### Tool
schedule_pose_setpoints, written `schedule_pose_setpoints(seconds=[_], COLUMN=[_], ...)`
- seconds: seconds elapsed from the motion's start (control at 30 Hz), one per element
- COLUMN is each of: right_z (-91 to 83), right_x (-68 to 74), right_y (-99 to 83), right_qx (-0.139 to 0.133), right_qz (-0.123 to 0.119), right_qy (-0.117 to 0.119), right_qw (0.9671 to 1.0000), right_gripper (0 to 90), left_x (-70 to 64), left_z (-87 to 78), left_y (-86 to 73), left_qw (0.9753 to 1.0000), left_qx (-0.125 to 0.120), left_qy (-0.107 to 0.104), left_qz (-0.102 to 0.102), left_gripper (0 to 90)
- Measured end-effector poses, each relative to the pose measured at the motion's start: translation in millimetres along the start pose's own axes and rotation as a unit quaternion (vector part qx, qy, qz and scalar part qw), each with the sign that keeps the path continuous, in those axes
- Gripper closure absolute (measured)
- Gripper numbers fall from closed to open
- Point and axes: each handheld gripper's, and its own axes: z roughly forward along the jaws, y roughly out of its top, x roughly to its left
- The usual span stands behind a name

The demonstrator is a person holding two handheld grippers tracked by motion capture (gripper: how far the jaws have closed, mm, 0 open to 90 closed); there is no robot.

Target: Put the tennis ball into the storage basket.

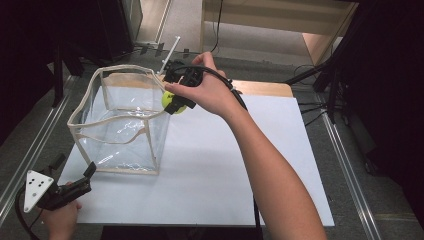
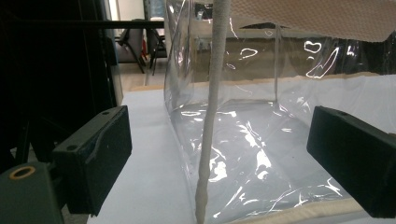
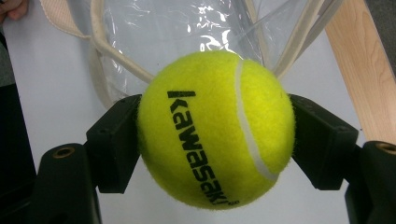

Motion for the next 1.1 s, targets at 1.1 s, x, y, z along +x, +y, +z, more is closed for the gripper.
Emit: schedule_pose_setpoints(seconds=[1.1], right_z=[8.5], right_x=[-0.1], right_y=[36.9], right_qx=[0.003], right_qz=[-0.018], right_qy=[0.0], right_qw=[0.9998], right_gripper=[23.5], left_x=[1.7], left_z=[-0.7], left_y=[0.0], left_qw=[1.0], left_qx=[-0.001], left_qy=[-0.001], left_qz=[-0.004], left_gripper=[6.9])
